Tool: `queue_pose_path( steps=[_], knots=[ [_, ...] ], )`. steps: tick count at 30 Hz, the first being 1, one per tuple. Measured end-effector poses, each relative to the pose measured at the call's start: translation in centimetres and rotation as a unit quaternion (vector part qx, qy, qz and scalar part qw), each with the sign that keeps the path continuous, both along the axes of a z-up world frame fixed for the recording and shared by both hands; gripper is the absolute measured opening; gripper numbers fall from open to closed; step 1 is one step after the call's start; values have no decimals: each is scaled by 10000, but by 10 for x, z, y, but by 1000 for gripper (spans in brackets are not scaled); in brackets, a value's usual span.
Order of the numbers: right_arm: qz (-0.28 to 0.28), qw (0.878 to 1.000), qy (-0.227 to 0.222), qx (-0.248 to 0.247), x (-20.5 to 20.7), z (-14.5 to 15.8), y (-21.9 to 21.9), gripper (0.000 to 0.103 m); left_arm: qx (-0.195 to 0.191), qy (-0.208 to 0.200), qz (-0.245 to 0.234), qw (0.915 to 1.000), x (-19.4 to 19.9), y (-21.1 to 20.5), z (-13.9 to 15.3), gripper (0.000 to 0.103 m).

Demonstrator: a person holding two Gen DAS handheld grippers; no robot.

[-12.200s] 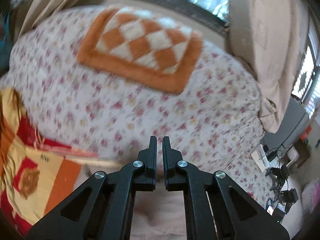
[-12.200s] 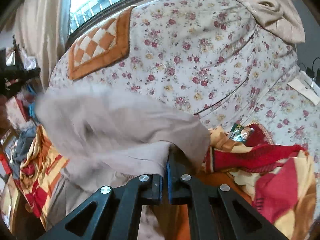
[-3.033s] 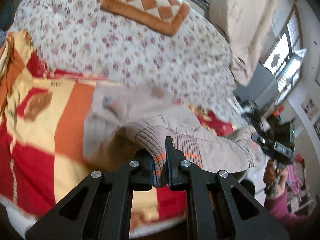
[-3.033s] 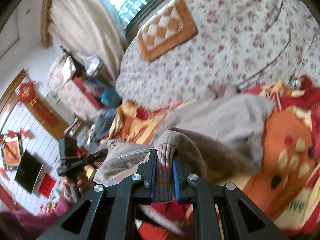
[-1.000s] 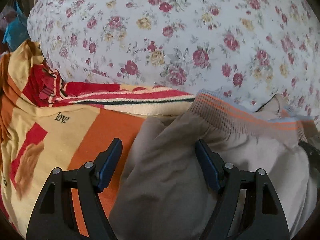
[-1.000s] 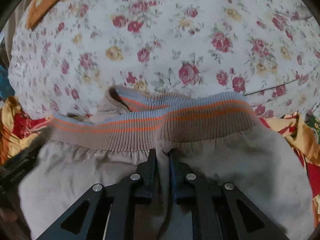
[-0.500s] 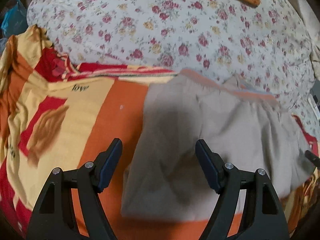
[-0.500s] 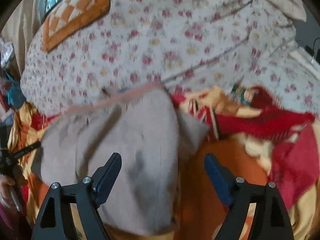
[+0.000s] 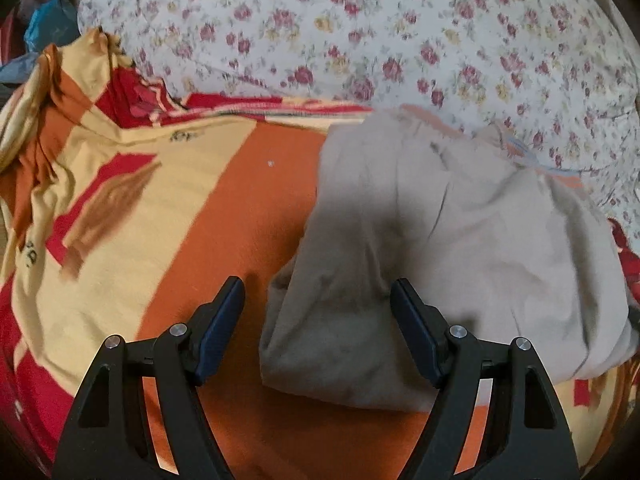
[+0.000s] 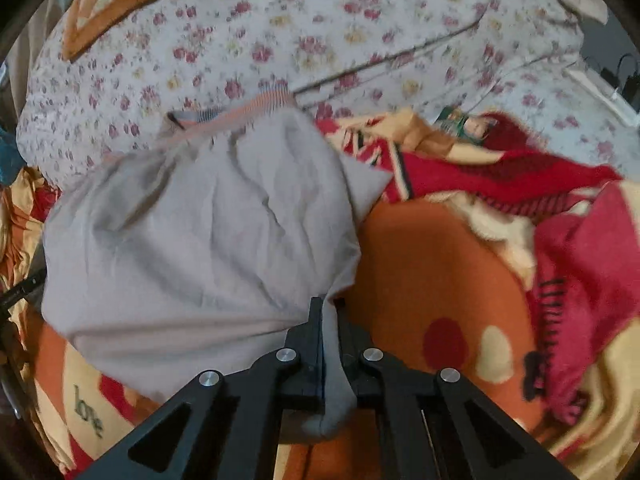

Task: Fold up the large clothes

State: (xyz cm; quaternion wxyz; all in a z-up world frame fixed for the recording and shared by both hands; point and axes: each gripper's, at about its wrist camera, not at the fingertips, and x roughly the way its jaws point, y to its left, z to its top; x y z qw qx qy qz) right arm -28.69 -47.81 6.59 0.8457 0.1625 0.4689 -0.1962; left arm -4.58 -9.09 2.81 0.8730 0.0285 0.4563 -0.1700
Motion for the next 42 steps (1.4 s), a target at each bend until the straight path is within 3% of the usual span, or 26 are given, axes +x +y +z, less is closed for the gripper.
queue_pose_path(
  steps=[3,5,7,9,15,20,25,30,36,42],
  knots=[
    [-331,9986,-94,-398,-7,30,7,13,-58,-92,95,9999,-1,4,7,76],
    [-203,9983,-413,-368,-7,51,19,19,-93,-114,133,9998,0,3,10,76],
    [213,9973,-703,-54,4,64,42,46,-80,-151,171,9997,1,1,10,76],
    [636,9947,-794,173,19,65,64,52,-25,-184,178,9997,1,-1,9,76],
    [1570,9853,-679,-23,85,43,137,52,172,-174,149,9996,5,-4,1,76],
    [1670,9848,-449,-160,128,12,155,51,255,-166,90,9995,6,-7,-2,76],
    [1587,9873,-102,-7,143,-25,155,47,343,-149,49,9993,7,-10,-5,76],
    [1573,9875,-50,130,138,-15,151,47,343,-142,57,9993,7,-11,-5,76],
    [1455,9886,-364,144,127,11,149,47,343,-148,66,9993,7,-11,-6,76],
    [1413,9886,-502,103,146,18,154,47,350,-154,64,9992,7,-11,-5,76]
  ],
)
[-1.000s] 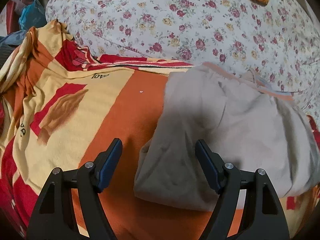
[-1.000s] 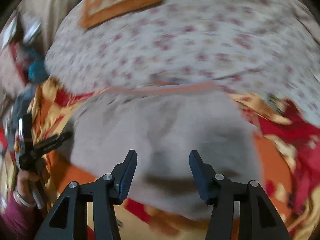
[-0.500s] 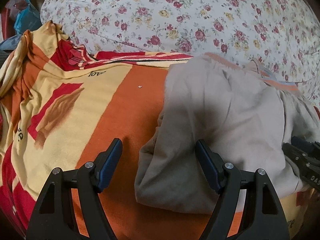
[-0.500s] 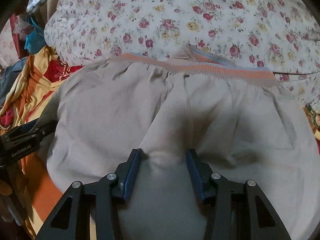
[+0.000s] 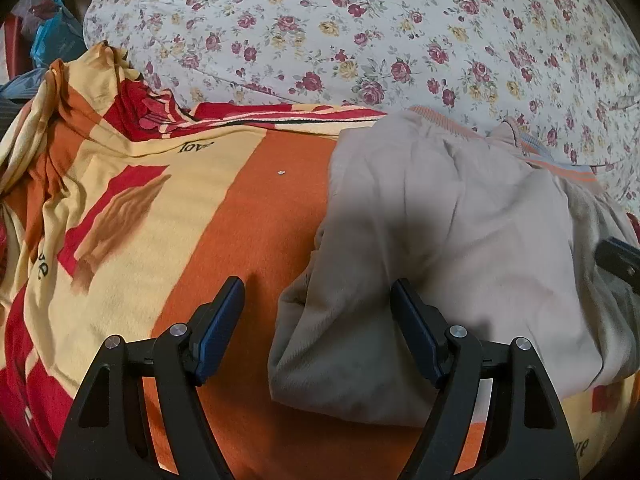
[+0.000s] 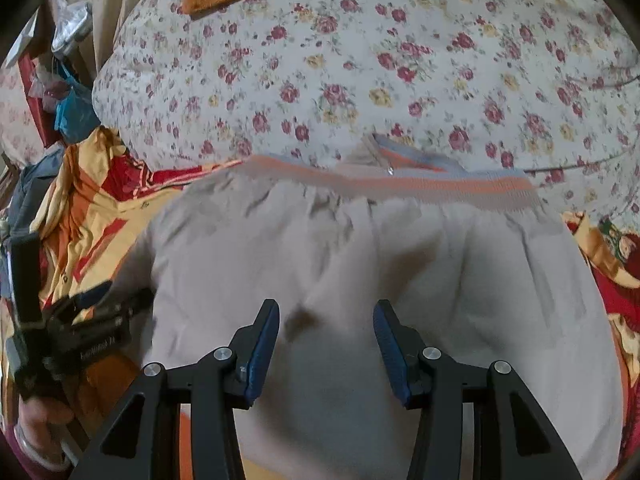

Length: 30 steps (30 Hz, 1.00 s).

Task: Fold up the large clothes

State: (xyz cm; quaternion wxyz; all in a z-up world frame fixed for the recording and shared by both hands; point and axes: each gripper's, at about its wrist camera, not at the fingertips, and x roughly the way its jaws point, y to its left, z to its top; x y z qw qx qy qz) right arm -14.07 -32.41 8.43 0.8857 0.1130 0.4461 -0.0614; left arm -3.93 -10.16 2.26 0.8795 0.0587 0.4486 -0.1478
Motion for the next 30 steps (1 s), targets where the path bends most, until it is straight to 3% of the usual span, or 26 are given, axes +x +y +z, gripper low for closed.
queue_pose_path(
  steps=[10,14,21,24,27,30],
  knots=[
    [-152,9992,366,30,35,-43,-2,48,92,-31,-35,9999,-2,-2,1,76],
    [-88,9992,384,-109,35,-44,1,48,118,-40,-44,9999,-2,-3,0,76],
    [-119,9992,369,75,25,-32,-1,48,30,31,-27,10000,0,-3,-1,76],
    [-104,9994,275,190,18,-26,-1,49,-196,210,-31,9996,2,0,-2,76],
    [-155,9986,339,367,15,-31,-6,62,-673,607,15,9959,11,8,-3,76],
    [-165,9980,377,477,12,-35,-10,62,-1114,820,19,9904,19,14,-1,77]
  ],
)
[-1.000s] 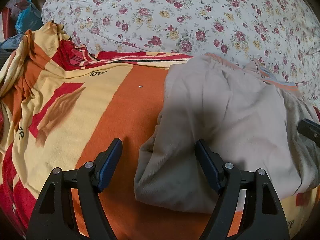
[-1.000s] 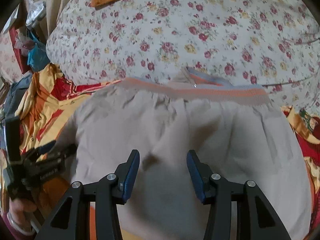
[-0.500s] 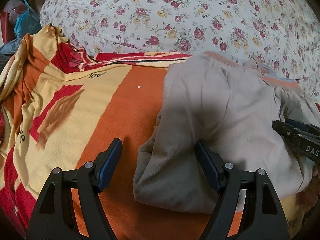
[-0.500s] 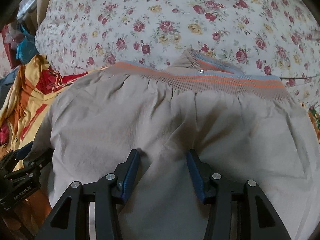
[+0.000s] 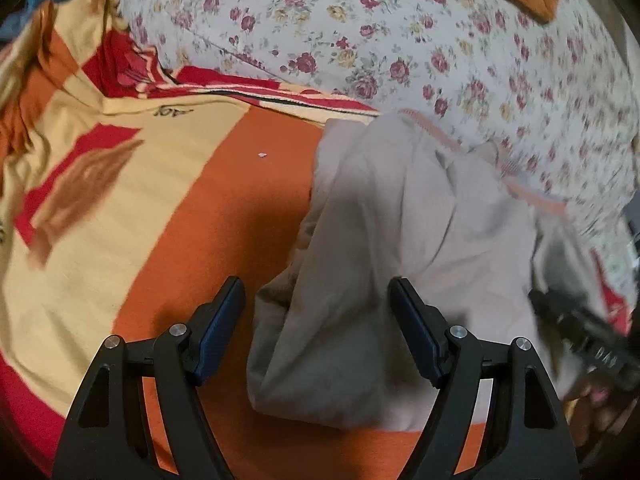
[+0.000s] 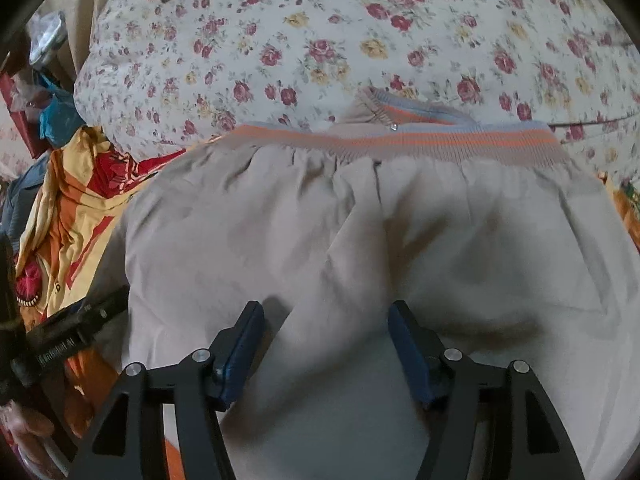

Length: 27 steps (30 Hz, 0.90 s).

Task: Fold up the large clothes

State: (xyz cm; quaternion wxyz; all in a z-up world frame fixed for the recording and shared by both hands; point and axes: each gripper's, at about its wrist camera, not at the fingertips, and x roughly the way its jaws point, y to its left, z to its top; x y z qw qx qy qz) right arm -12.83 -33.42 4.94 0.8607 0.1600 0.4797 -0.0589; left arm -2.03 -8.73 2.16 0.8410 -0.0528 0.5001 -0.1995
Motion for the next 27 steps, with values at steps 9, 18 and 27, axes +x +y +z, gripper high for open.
queue_pose_path(
  steps=[9,18,27],
  knots=[
    [68,9996,-120,259,-27,15,-19,63,-265,159,125,9994,29,3,4,81],
    [9,9994,-256,231,-61,32,-48,64,-120,649,-147,9977,60,-19,-4,89],
    [-175,9991,-319,199,-106,38,-78,69,-924,679,-1,9934,61,-4,20,89]
  ],
)
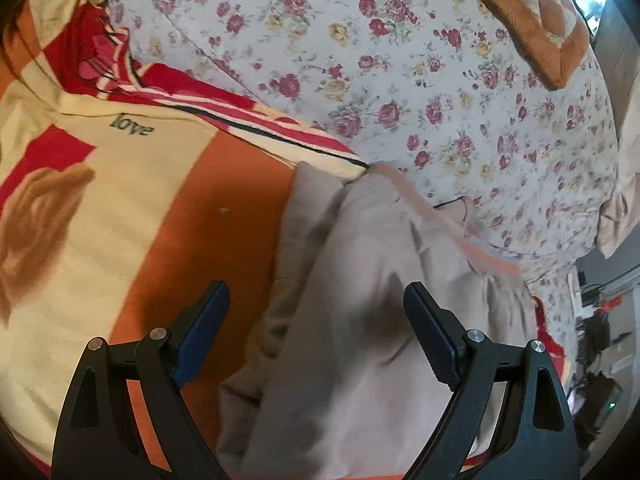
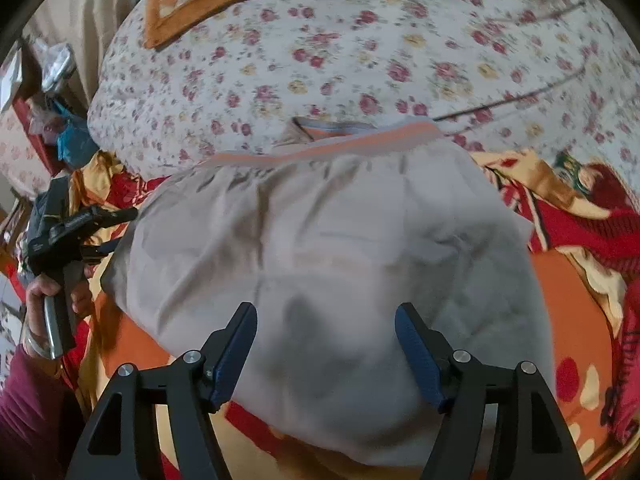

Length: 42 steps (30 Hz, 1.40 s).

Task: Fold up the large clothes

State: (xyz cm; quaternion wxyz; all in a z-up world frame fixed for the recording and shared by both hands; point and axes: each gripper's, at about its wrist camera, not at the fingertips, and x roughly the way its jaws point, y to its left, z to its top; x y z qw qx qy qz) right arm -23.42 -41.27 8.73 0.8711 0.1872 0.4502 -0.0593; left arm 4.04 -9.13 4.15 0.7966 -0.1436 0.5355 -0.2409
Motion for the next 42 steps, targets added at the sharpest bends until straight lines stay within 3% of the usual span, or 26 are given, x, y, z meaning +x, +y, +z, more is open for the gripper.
queue_pose_path(
  steps=[4,7,14,17,18,19,20,23,28,32,34,39,42],
  knots=[
    [-129,9994,-79,302,1,-4,-8,69,184,437,-208,9987,11,-18,-24,94],
    [23,9993,-142,355,2,-3,-1,69,73,328,-347,9988,9,-20,-27,102],
    [385,9989,-258,-114,36,-1,17,69,174,120,-710,9972,10,-28,-31,102],
    [550,9973,-289,-386,58,-3,25,52,158,167,-889,9958,12,-30,-32,102],
    [584,9971,-244,-433,65,-7,26,49,173,142,-967,9951,11,-33,-32,98],
    [580,9970,-186,-487,72,-11,26,49,168,94,-1054,9942,9,-35,-31,80],
    [560,9971,-97,-502,78,-19,25,49,61,131,-1126,9935,8,-36,-31,70],
    [504,9979,106,-385,84,-34,21,49,-111,210,-1040,9943,8,-35,-32,55],
    [415,9987,-225,-199,75,-20,12,49,-83,102,-920,9957,2,-37,-19,28],
    [523,9976,259,-370,88,-51,13,49,96,-140,-996,9949,-12,-53,13,24],
    [570,9973,237,-393,89,-47,13,49,105,-301,-1139,9930,-24,-69,39,22],
    [308,9986,31,435,65,-23,-21,49,118,-794,-1686,9824,-70,-131,100,17],
    [-46,9962,2,875,40,-15,-56,51,160,-990,-2144,9716,-108,-186,119,11]
  ],
)
